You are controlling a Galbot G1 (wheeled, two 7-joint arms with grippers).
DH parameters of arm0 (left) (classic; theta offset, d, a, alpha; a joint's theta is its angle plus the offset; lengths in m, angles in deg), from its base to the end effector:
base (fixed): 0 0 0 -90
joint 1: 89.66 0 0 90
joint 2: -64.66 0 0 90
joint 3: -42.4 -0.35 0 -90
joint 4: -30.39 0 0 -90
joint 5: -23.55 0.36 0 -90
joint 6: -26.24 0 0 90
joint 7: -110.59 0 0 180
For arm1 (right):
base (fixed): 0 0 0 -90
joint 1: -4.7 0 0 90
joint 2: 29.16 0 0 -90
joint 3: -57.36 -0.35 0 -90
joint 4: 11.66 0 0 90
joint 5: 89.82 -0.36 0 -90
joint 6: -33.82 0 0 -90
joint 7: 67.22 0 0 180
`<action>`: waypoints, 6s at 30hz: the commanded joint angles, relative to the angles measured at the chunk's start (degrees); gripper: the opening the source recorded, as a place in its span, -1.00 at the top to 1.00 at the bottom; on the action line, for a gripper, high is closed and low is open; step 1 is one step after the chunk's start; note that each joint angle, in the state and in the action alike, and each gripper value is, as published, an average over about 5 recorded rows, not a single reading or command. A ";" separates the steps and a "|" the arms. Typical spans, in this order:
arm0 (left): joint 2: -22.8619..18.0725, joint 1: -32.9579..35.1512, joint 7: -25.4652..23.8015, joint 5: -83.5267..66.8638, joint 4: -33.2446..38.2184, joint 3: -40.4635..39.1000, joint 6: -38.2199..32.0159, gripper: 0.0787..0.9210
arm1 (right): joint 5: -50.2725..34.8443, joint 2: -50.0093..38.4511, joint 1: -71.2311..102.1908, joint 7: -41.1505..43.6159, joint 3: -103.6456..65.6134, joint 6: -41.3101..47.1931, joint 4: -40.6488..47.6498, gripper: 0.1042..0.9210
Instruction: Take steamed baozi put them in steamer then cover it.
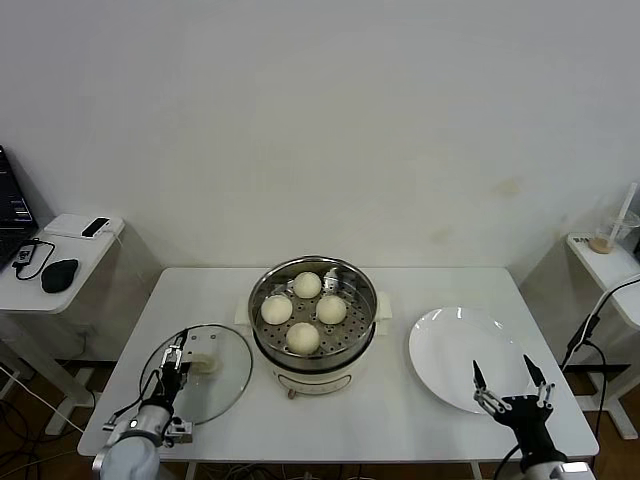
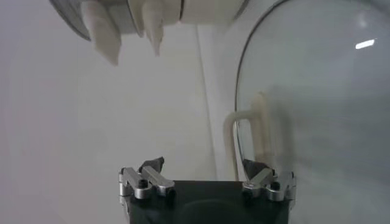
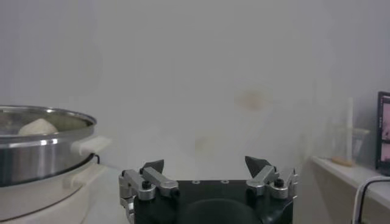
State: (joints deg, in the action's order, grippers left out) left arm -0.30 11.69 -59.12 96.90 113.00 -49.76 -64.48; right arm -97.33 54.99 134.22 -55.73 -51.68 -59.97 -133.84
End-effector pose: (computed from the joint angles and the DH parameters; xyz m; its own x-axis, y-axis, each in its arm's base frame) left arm 0.2780 0.1555 -0.4278 -0.9878 0.0182 0.1544 0.1502 -0.1460 0.9778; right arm 0.1284 -0.1150 -0.2969 -0.9989 0.0144 0.0440 0.0077 0.9888 -0.1487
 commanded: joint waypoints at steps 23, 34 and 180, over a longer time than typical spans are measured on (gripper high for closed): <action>-0.39 -1.67 0.84 -2.96 -1.91 0.63 -1.32 0.62 | 1.58 0.74 0.69 0.32 2.34 -0.02 -0.46 -0.76; -0.09 3.54 3.41 -2.55 10.65 5.00 3.64 0.86 | 2.35 -0.93 1.89 0.76 3.64 -0.69 -0.38 -0.76; -10.11 34.75 4.95 -75.53 46.15 7.11 -10.42 -0.77 | 7.69 -6.10 -0.16 -1.43 8.58 -3.13 7.29 -0.76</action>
State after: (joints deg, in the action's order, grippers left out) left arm -9.31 25.14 -68.72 79.51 157.67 -64.53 -51.28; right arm -83.31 52.39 133.70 -56.91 -42.77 -61.87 -125.64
